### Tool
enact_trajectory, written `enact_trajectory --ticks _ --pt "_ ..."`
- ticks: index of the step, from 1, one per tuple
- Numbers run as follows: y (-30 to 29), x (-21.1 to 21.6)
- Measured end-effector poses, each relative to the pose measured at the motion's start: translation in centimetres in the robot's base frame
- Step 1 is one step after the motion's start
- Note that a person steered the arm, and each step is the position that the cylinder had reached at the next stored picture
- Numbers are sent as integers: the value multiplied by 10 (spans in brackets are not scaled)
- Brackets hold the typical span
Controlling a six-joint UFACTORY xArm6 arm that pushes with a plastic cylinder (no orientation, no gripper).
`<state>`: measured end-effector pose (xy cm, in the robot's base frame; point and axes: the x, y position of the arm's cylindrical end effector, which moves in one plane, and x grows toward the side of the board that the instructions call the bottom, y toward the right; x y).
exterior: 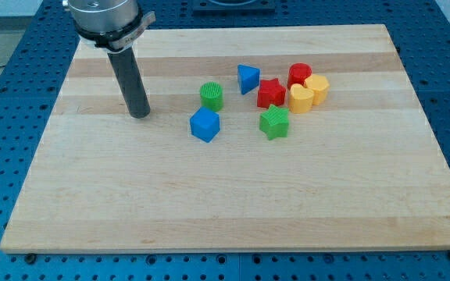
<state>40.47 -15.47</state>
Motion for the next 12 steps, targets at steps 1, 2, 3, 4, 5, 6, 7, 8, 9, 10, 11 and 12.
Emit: enact_trajectory --ticks 1,2,3,4,5,6,7,8,9,10,11,12 --pt "7 -1" --pt "11 6" --pt "21 49" --pt "54 80" --pt "120 93" --pt "190 92" --pt "245 90" --pt "241 74" --pt "235 70" --pt "244 65" --pt "243 54" --pt "240 55"
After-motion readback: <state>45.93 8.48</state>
